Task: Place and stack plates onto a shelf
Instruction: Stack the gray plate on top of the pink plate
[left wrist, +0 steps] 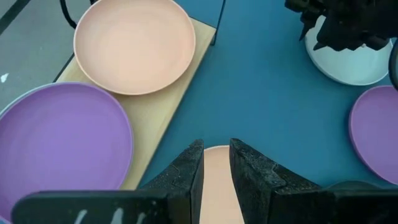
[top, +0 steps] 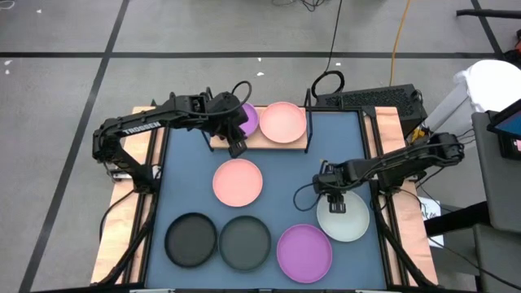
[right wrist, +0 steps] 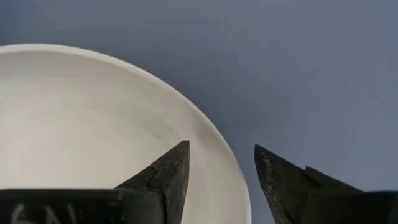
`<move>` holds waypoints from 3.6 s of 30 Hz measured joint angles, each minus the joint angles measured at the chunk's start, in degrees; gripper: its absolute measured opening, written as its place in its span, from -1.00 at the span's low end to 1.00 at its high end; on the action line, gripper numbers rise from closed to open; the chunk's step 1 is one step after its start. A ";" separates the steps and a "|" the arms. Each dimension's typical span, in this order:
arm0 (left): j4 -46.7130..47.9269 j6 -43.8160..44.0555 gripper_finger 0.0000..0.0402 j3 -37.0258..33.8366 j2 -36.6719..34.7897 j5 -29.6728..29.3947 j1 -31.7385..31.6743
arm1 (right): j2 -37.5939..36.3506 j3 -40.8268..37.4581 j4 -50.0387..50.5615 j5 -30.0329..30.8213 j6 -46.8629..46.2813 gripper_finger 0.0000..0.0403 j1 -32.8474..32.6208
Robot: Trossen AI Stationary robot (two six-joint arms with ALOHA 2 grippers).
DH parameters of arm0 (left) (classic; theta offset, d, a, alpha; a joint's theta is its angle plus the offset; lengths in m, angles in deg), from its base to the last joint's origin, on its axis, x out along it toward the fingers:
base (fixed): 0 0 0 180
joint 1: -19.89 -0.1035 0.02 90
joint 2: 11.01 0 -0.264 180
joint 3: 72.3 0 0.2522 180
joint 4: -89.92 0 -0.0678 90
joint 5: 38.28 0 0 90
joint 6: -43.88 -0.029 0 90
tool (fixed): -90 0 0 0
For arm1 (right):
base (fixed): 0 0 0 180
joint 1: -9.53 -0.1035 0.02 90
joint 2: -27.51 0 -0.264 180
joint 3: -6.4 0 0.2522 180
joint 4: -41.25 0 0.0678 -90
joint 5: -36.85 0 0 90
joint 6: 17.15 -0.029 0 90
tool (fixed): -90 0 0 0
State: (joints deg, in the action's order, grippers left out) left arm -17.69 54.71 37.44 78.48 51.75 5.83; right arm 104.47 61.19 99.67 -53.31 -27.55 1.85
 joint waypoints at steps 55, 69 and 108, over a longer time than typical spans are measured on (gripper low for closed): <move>-3.45 7.15 -0.60 0.00 0.04 0.07 2.68 | -11.94 4.00 -0.99 -1.20 -41.17 -0.99 0.66; -5.92 7.73 -0.60 0.00 0.07 0.00 3.78 | -13.18 10.42 -12.10 3.81 -53.59 -1.00 9.07; -5.53 0.87 -0.60 -0.02 -10.08 -9.66 2.95 | 12.70 50.49 -0.40 7.60 -25.92 -1.00 37.98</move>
State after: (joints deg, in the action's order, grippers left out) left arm -23.22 55.59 37.42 68.40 42.09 8.78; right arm 117.17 111.68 99.27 -45.71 -53.48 39.83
